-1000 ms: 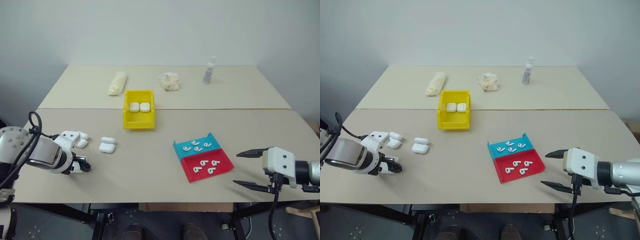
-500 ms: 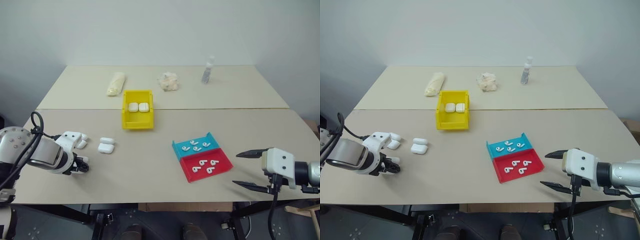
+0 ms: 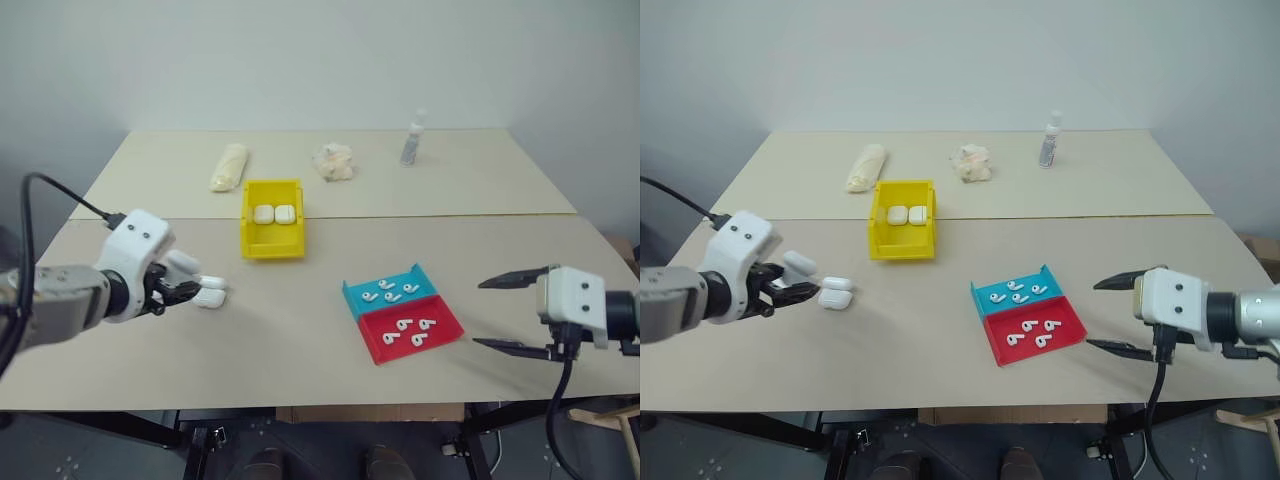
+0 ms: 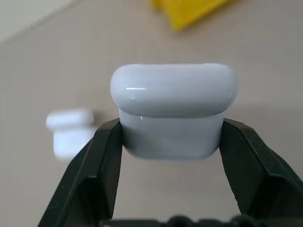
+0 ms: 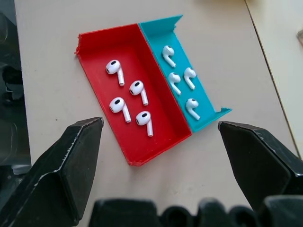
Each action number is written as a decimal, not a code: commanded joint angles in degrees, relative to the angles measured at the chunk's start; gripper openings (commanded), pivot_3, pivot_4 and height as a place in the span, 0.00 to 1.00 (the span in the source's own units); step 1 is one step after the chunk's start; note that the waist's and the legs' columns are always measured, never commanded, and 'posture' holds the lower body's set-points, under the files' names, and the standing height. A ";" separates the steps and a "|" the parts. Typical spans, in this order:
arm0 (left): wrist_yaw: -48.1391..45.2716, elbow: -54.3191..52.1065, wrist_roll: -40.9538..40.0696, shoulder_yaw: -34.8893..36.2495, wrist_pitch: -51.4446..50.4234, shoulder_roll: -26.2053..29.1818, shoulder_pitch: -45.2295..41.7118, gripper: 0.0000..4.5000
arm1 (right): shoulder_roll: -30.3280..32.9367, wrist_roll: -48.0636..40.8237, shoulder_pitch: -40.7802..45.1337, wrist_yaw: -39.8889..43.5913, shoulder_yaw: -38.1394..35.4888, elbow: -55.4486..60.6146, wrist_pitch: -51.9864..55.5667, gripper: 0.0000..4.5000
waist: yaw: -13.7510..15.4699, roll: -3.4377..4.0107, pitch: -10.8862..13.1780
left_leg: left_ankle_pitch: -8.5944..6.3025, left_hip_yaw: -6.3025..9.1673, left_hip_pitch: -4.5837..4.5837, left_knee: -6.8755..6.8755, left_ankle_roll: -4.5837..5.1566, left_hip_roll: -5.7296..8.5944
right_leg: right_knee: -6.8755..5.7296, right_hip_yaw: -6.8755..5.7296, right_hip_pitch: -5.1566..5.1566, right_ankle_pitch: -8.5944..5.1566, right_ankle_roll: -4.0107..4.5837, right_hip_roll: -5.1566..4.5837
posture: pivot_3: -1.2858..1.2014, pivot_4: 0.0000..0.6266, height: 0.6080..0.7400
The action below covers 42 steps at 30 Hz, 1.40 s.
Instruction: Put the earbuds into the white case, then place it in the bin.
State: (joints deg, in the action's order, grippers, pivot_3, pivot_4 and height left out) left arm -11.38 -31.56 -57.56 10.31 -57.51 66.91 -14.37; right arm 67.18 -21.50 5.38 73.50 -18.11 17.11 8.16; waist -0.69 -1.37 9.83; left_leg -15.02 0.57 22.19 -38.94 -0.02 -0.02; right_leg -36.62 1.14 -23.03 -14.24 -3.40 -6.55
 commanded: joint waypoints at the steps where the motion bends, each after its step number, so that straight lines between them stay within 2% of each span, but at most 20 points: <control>1: -10.06 -2.09 12.67 -1.34 22.13 -9.36 2.06 0.62 | 3.54 -0.74 6.12 4.20 3.78 -1.47 0.48 1.00 | 0.21 -0.01 0.00 | -0.01 -0.04 0.00 -0.01 0.02 0.02 | 0.04 0.02 0.03 0.00 0.00 -0.02 | 0.52 0.24 1.00; 3: -16.10 0.87 19.46 -4.54 35.87 -17.42 2.63 0.62 | 5.23 -0.31 10.20 6.25 6.96 -2.11 1.32 1.00 | 0.36 -0.01 -0.01 | -0.03 -0.05 0.11 -0.05 0.05 -0.02 | 0.12 -0.04 0.00 0.02 -0.01 -0.01 | 0.52 0.24 1.00; 6: -20.23 5.72 24.02 -7.76 44.47 -26.00 1.16 0.62 | 6.72 1.39 16.01 8.26 11.75 -2.39 2.01 1.00 | 0.48 -0.03 0.00 | -0.05 -0.11 0.21 -0.08 0.10 -0.06 | 0.36 -0.05 -0.02 0.08 -0.05 0.02 | 0.52 0.24 1.00; 9: -23.74 10.99 24.68 -8.46 52.34 -35.25 -0.03 0.62 | 7.26 2.87 21.21 11.10 15.99 -2.19 1.46 1.00 | 0.53 -0.04 0.01 | -0.09 -0.10 0.28 -0.15 0.18 -0.08 | 0.37 -0.09 -0.04 0.11 -0.10 0.02 | 0.52 0.24 1.00; 14: -37.02 19.56 24.98 -10.42 61.24 -40.87 -0.77 0.62 | 6.02 5.07 28.62 14.67 22.41 -1.12 2.99 1.00 | 0.40 -0.02 0.00 | -0.11 -0.09 0.28 -0.24 0.22 -0.09 | 0.28 -0.09 -0.06 0.13 -0.13 0.03 | 0.52 0.24 1.00; 21: -46.62 22.79 24.31 -11.29 63.28 -42.38 0.39 0.62 | 2.53 11.63 37.29 18.92 33.14 -1.75 4.62 1.00 | -0.19 -0.02 0.00 | -0.13 -0.05 0.27 -0.25 0.25 -0.13 | 0.28 -0.09 -0.08 0.13 -0.13 0.07 | 0.52 0.24 1.00; 25: -47.50 22.85 25.95 -11.15 63.42 -42.89 0.83 0.62 | -1.30 16.26 41.61 18.90 38.92 -4.17 4.38 1.00 | -0.16 -0.02 0.00 | -0.12 -0.01 0.26 -0.25 0.25 -0.15 | 0.19 -0.09 -0.12 0.13 -0.12 0.09 | 0.52 0.24 1.00; 29: -46.15 21.78 27.18 -10.95 63.00 -43.31 1.42 0.62 | -4.27 20.59 42.28 17.87 41.86 -6.41 2.07 0.80 | -0.01 -0.02 0.00 | -0.12 -0.01 0.27 -0.29 0.25 -0.13 | 0.16 -0.08 -0.13 0.13 -0.12 0.08 | 0.52 0.24 1.00; 36: -44.22 19.73 27.95 -10.96 62.55 -43.23 2.39 0.62 | -6.10 26.38 41.48 16.55 44.00 -8.61 0.44 0.80 | -0.02 -0.02 0.00 | -0.12 0.20 0.29 -0.29 0.25 -0.13 | 0.18 -0.10 -0.16 0.13 -0.12 0.07 | 0.52 0.24 1.00; 39: -42.92 18.57 28.42 -11.11 61.11 -42.97 2.84 0.62 | -6.60 28.79 40.46 15.83 44.65 -10.58 -1.03 0.66 | -0.03 -0.02 0.00 | -0.12 0.20 0.27 -0.29 0.24 -0.12 | 0.14 -0.10 -0.14 0.13 -0.12 0.08 | 0.52 0.24 1.00; 42: -41.78 17.07 28.66 -11.28 58.96 -42.21 3.21 0.62 | -7.74 31.26 39.43 14.24 44.84 -12.14 -1.46 0.66 | -0.03 -0.02 0.00 | -0.12 0.20 0.25 -0.29 0.24 -0.13 | 0.09 -0.10 -0.15 0.12 -0.12 0.09 | 0.52 0.24 1.00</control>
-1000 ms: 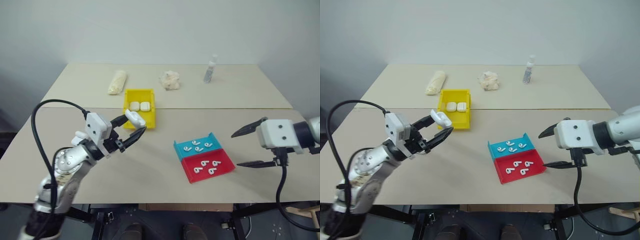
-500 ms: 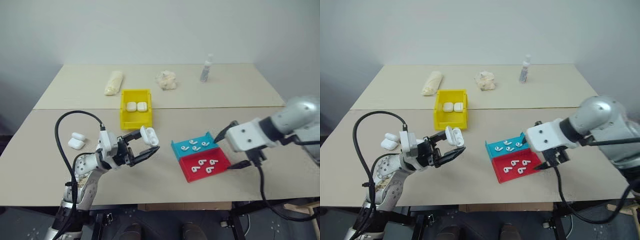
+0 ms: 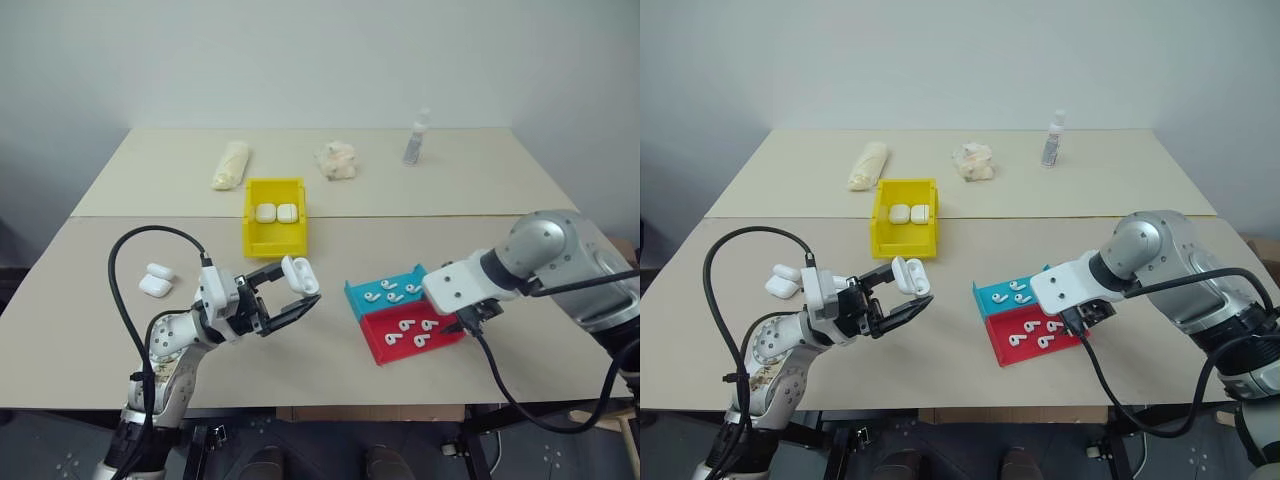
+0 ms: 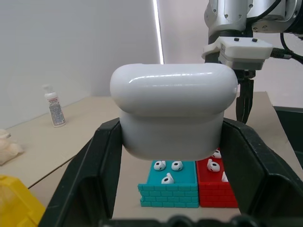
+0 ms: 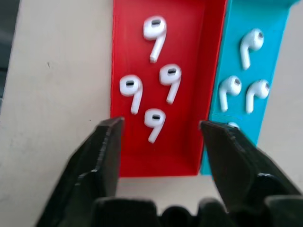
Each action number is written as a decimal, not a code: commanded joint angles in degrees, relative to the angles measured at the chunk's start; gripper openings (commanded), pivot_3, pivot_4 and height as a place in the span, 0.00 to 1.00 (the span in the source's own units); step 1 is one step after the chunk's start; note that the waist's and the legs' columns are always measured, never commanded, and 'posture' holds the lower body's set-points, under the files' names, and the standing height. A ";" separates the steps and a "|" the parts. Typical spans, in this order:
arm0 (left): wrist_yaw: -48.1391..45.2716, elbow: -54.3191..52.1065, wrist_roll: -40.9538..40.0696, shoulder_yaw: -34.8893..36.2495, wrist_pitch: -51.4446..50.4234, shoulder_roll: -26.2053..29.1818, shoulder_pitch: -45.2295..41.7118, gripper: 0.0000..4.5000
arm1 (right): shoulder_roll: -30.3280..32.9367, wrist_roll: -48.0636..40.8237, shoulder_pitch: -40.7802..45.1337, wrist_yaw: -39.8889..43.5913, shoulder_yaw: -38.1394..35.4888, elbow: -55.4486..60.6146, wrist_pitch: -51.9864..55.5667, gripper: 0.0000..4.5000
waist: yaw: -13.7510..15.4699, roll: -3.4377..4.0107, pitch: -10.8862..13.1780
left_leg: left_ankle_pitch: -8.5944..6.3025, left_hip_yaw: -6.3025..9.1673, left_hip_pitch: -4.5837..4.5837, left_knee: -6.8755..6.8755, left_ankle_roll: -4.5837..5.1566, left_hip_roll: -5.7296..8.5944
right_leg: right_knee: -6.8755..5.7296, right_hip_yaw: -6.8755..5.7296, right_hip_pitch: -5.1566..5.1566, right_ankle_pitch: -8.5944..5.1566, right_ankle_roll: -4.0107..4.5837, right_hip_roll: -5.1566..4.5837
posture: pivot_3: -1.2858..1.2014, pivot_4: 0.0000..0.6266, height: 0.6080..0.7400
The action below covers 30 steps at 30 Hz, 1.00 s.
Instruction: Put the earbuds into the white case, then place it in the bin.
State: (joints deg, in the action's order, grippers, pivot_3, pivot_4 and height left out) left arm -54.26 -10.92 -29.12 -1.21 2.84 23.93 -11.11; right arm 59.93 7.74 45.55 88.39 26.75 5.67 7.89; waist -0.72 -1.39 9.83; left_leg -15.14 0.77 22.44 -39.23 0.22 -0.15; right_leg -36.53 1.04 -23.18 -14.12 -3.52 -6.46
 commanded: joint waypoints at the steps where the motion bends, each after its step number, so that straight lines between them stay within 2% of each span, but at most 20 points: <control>1: 1.11 -3.83 0.09 0.26 -1.60 0.80 0.00 0.62 | -0.82 2.44 -1.11 -0.75 -0.11 -1.04 -1.46 0.66 | 0.00 0.00 0.00 | 0.00 0.00 0.00 0.00 0.00 0.00 | -0.02 0.00 -0.01 0.00 0.00 0.00 | 0.52 0.24 1.00; 11: 1.80 -4.97 0.56 0.14 -3.34 1.26 -0.14 0.62 | -4.13 5.47 -2.95 -2.50 -0.44 -4.56 -4.09 0.66 | -0.04 0.00 0.00 | 0.00 0.00 -0.01 0.00 -0.01 0.01 | -0.03 0.01 0.00 -0.01 0.02 0.00 | 0.52 0.24 1.00; 14: 2.77 -5.38 0.46 0.16 -3.91 0.92 -0.27 0.62 | -4.36 6.52 -3.26 -3.09 -0.48 -5.40 -5.17 0.54 | -0.04 0.00 0.00 | 0.00 0.00 -0.01 0.00 0.00 0.00 | -0.03 0.01 -0.01 -0.01 0.02 0.00 | 0.52 0.24 1.00; 30: 2.25 -5.59 2.03 0.24 -5.50 2.76 -0.17 0.62 | -7.47 10.71 -2.36 -4.91 -0.36 -9.93 -7.97 0.54 | -0.05 0.00 0.00 | 0.00 -0.03 -0.02 0.00 -0.01 0.00 | -0.02 0.01 0.01 -0.01 0.02 0.01 | 0.52 0.24 1.00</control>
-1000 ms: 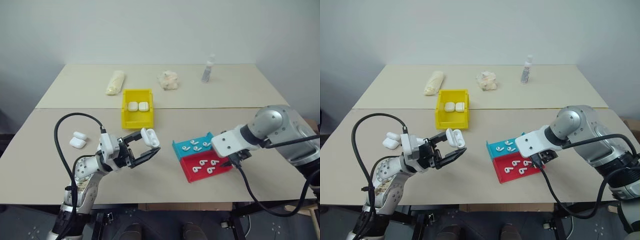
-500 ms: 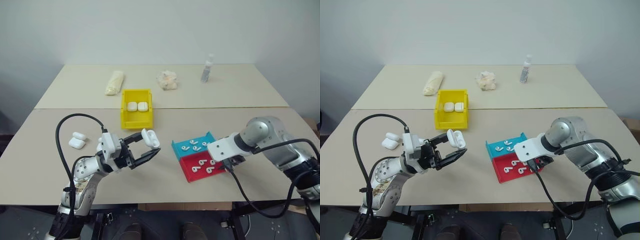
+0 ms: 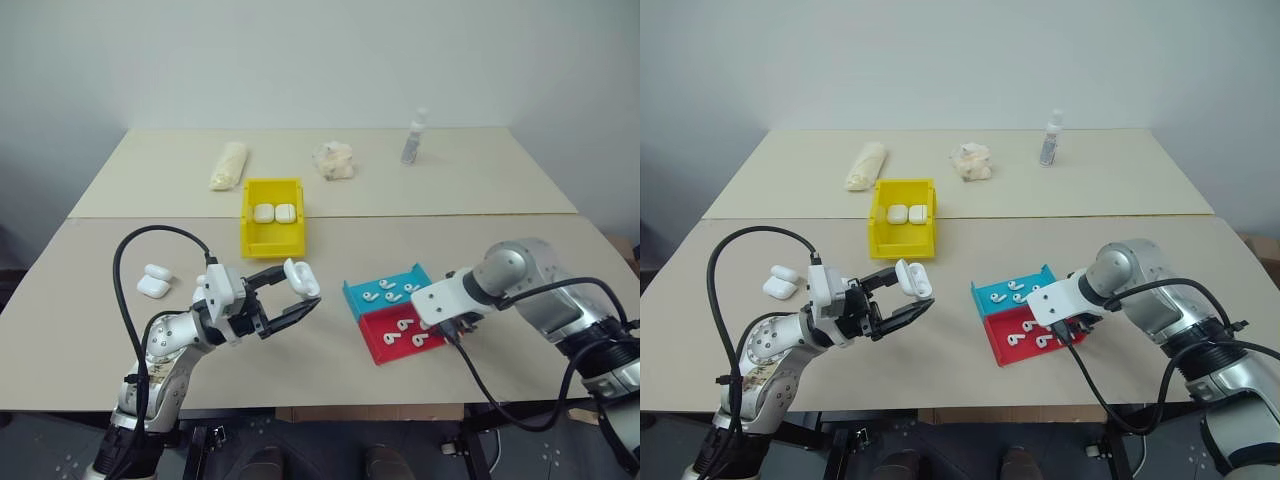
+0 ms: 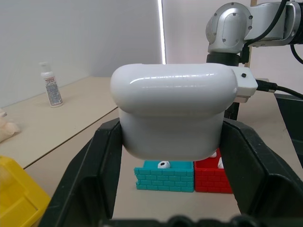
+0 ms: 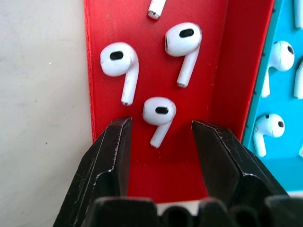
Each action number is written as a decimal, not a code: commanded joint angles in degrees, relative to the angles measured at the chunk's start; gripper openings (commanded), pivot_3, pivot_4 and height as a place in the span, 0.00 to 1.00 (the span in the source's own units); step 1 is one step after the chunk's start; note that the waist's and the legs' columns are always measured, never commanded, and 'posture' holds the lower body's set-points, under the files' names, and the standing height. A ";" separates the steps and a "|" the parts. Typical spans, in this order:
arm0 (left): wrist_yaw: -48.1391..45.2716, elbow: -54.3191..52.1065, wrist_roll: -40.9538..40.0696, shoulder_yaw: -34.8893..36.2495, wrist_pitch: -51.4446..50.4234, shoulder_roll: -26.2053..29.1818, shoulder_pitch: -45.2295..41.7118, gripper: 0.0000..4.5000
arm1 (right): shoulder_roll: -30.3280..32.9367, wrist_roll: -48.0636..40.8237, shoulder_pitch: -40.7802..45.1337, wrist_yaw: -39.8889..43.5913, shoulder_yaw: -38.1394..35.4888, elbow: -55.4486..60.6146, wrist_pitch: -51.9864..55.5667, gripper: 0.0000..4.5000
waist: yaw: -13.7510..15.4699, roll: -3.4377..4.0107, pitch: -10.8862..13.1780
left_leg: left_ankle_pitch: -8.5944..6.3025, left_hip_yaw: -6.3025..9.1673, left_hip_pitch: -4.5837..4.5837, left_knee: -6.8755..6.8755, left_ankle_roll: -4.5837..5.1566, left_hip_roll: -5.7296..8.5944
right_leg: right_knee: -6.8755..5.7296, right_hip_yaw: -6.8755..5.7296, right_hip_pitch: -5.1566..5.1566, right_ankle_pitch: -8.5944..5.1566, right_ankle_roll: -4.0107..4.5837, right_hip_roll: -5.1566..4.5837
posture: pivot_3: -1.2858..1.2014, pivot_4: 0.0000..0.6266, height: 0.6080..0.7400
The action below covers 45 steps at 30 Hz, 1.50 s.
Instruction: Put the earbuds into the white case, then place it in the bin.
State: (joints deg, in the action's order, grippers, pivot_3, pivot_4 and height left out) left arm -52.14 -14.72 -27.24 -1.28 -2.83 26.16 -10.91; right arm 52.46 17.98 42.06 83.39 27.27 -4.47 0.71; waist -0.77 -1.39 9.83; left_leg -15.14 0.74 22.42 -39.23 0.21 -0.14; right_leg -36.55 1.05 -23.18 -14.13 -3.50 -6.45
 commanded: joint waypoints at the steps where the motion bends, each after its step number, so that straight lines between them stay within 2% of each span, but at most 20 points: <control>1: 0.16 -1.94 0.15 0.33 0.01 0.55 -0.31 0.62 | -0.13 0.57 1.16 0.08 -0.90 0.05 -0.88 0.54 | 0.01 0.00 0.00 | 0.00 0.00 0.00 0.00 0.00 0.00 | 0.00 0.00 0.00 0.00 0.00 0.00 | 0.52 0.24 1.00; 28: 1.36 -3.88 0.59 0.26 -2.01 1.19 1.31 0.62 | -1.45 0.90 1.72 1.31 -0.77 -1.93 -3.04 0.54 | -0.04 0.00 0.00 | 0.00 0.01 -0.02 0.00 0.00 0.00 | 0.00 0.00 0.02 0.00 0.00 0.00 | 0.52 0.24 1.00; 31: 1.48 -4.01 0.67 0.27 -2.24 1.27 1.31 0.62 | -1.17 0.61 1.44 1.73 -0.80 -1.69 -3.41 0.41 | -0.05 0.00 0.00 | 0.00 0.01 -0.02 0.00 0.00 0.00 | -0.01 0.00 0.01 0.00 0.00 0.00 | 0.52 0.24 1.00; 34: 1.48 -4.14 0.57 0.30 -2.38 1.33 1.33 0.62 | -1.08 0.76 1.20 1.80 -0.90 -1.50 -3.31 0.20 | -0.05 0.00 0.00 | 0.00 0.01 -0.02 0.00 0.00 0.00 | 0.00 0.00 0.01 0.00 0.00 0.00 | 0.52 0.24 1.00; 45: 1.79 -4.79 0.04 0.66 -4.09 1.72 1.02 0.62 | -1.01 1.28 0.68 1.26 -1.46 -1.09 -3.16 0.20 | -0.03 0.00 0.00 | 0.00 0.01 -0.04 0.00 0.00 -0.01 | 0.00 -0.01 0.04 0.00 0.00 0.01 | 0.52 0.24 1.00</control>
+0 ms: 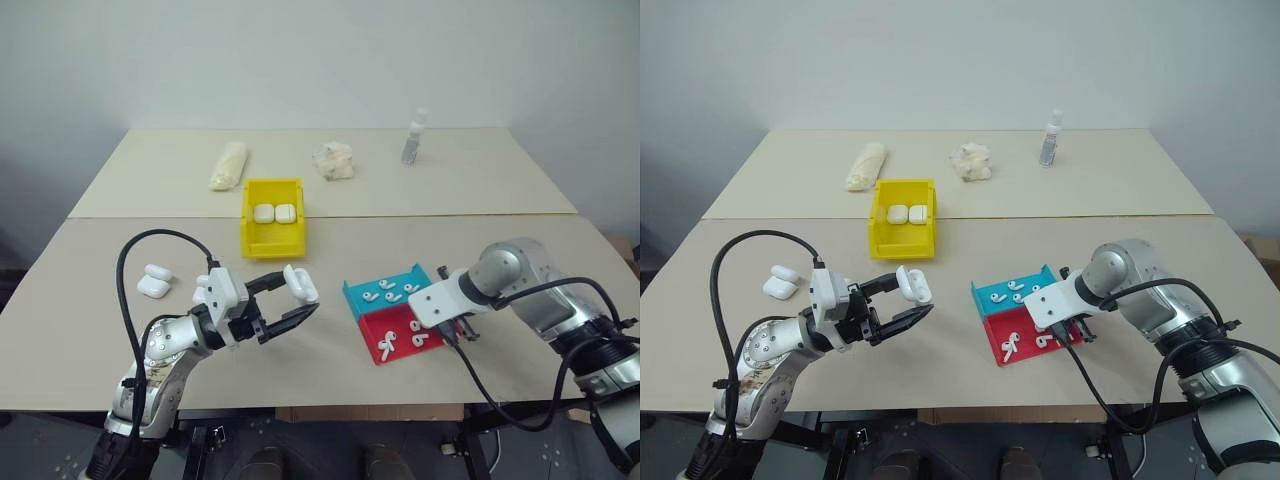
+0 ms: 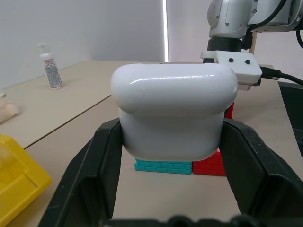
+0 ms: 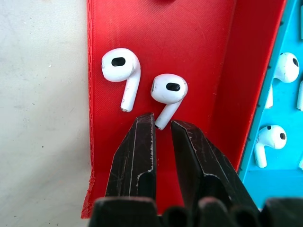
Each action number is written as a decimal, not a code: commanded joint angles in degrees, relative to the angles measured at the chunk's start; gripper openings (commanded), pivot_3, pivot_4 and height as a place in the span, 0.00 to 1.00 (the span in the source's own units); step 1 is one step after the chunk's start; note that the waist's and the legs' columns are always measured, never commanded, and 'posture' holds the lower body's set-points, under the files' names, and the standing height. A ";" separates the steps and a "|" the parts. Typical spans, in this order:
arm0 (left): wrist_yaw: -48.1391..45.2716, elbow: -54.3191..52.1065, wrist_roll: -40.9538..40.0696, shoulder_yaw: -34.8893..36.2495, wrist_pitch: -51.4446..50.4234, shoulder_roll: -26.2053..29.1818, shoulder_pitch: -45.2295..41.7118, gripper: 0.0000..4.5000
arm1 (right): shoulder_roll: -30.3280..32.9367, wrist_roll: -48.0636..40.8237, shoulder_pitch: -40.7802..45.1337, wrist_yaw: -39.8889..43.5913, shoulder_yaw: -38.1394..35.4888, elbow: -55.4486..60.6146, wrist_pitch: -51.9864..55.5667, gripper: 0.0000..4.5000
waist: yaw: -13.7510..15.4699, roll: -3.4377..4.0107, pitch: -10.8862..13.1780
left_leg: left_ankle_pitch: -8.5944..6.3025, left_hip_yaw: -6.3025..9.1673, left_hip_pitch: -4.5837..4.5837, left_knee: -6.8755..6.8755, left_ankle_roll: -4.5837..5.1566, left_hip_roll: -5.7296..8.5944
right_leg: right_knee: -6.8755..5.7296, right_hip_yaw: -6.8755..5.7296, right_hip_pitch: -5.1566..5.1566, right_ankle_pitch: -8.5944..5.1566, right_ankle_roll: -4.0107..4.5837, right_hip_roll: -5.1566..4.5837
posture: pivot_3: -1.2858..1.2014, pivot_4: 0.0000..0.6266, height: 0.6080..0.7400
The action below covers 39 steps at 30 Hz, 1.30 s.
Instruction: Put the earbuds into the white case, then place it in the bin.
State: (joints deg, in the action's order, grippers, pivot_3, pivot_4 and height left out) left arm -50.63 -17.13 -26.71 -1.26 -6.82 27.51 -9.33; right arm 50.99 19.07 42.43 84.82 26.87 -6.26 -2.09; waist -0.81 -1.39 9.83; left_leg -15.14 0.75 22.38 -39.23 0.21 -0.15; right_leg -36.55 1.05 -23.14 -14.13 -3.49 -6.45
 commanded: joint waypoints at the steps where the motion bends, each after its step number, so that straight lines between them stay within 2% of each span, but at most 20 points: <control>1: 0.28 -2.25 -0.46 0.70 -0.06 0.34 -0.64 0.62 | 0.44 0.28 0.51 -0.66 -1.19 0.45 -0.85 0.20 | 0.00 0.00 0.00 | 0.00 0.00 0.00 0.00 0.00 0.00 | 0.00 0.00 0.00 0.00 0.00 0.00 | 0.52 0.24 1.00; 10: 0.31 -2.21 -0.05 0.50 -0.27 0.24 -0.52 0.62 | 3.09 1.70 2.15 -2.22 -1.74 -0.78 -7.54 0.20 | 0.01 0.00 0.00 | 0.00 -0.01 0.01 0.00 0.00 0.00 | 0.02 0.00 -0.01 0.00 0.00 -0.01 | 0.52 0.24 1.00; 19: 0.18 -2.20 0.04 0.37 -0.64 0.41 -0.48 0.62 | 2.02 -0.80 2.49 -0.93 -3.20 2.33 -3.75 0.20 | -0.06 0.00 0.00 | 0.00 0.00 0.01 0.00 0.00 0.00 | 0.00 0.00 -0.01 0.00 0.00 0.00 | 0.52 0.24 1.00; 22: 0.24 -2.31 0.10 0.37 -0.69 0.44 -0.45 0.62 | 2.26 -1.80 2.67 -0.29 -2.87 2.66 -6.79 0.20 | -0.02 0.00 0.00 | 0.00 0.00 0.01 0.00 0.00 0.00 | 0.00 0.01 -0.01 0.00 0.00 -0.01 | 0.52 0.24 1.00; 24: 0.48 -2.68 0.04 0.44 -1.18 0.60 -0.33 0.62 | 1.26 -1.26 2.96 -0.99 -2.98 2.33 -4.59 0.28 | 0.00 0.00 0.00 | 0.00 0.01 0.01 0.00 0.00 0.00 | 0.01 0.00 -0.01 0.00 0.00 0.00 | 0.52 0.24 1.00; 30: 0.96 -3.19 0.15 0.59 -1.06 0.67 0.27 0.62 | 1.53 -2.31 3.20 0.37 -2.78 2.38 -6.63 0.28 | 0.00 0.00 0.00 | 0.00 0.00 0.01 0.00 0.00 0.00 | 0.01 0.00 -0.01 0.00 0.00 0.00 | 0.52 0.24 1.00; 34: 1.32 -3.78 0.09 0.61 -1.63 0.86 0.66 0.62 | 0.90 -1.84 3.35 0.30 -2.77 2.19 -4.59 0.48 | 0.00 0.00 0.00 | 0.00 0.01 0.01 0.00 0.00 0.00 | 0.01 0.00 -0.01 0.00 0.00 0.00 | 0.52 0.24 1.00; 39: 1.77 -4.23 0.14 0.58 -1.99 0.93 0.84 0.62 | 1.19 -2.85 3.18 1.83 -2.64 2.99 -4.68 0.48 | -0.02 0.00 0.00 | 0.00 0.03 0.01 0.00 0.00 0.00 | 0.00 0.01 -0.01 0.00 0.00 0.00 | 0.52 0.24 1.00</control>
State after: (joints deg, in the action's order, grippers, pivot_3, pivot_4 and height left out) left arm -49.25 -19.30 -26.62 -1.23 -8.81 28.01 -8.53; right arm 51.66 17.12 44.29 86.06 25.85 -4.91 -6.96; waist -0.82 -1.39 9.83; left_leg -15.14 0.78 22.39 -39.23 0.21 -0.16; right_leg -36.55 1.05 -23.15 -14.13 -3.49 -6.45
